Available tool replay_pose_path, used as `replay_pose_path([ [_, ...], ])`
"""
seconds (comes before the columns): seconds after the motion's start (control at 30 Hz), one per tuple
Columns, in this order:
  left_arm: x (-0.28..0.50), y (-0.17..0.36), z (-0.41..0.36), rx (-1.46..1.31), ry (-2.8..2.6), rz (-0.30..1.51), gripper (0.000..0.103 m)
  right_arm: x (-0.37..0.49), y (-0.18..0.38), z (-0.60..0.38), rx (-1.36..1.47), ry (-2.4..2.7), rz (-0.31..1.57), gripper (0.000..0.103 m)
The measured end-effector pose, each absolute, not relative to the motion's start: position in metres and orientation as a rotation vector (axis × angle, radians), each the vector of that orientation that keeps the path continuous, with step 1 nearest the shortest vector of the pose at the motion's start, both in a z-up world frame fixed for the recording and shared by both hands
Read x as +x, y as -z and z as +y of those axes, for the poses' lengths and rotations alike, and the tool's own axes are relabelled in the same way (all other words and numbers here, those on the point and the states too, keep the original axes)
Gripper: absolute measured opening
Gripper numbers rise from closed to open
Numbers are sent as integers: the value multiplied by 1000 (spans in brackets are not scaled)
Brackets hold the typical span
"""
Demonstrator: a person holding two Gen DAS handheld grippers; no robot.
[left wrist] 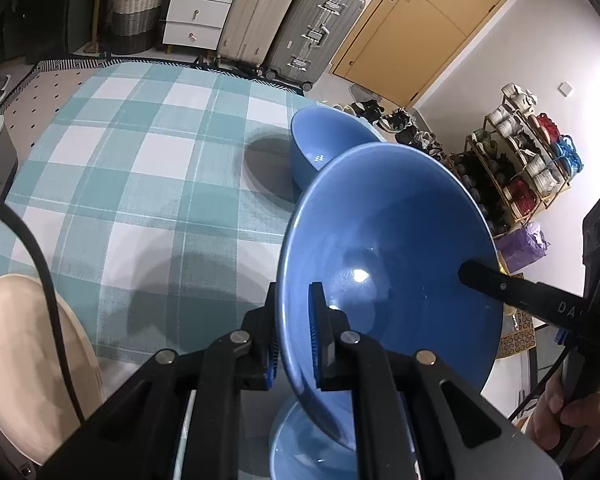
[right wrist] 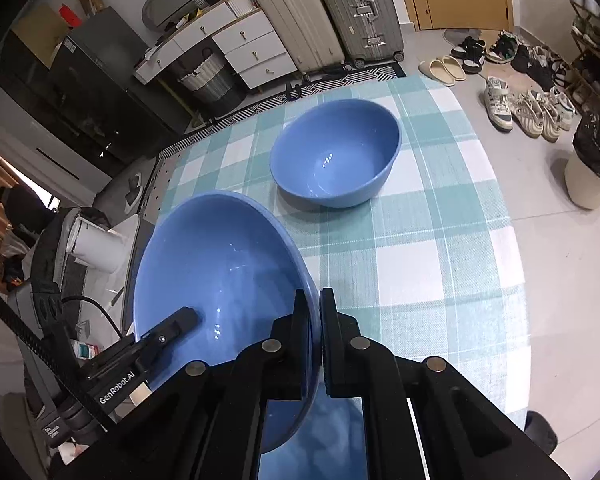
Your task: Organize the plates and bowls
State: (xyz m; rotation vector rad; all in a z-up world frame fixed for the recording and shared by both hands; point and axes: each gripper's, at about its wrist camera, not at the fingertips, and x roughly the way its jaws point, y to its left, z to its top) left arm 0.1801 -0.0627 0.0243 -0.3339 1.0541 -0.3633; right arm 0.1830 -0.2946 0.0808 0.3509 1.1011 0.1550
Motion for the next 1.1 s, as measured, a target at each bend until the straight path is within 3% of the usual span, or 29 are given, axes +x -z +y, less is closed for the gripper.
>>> replay_pose_path([
  [0.5,143,-53,-67,-312,386,1035,8,135,-117,-297,352,-146,1069,6],
  [1.1,79,-14,-76,-205,380,1102,11,61,-60,-296,392,-136,1151,6],
])
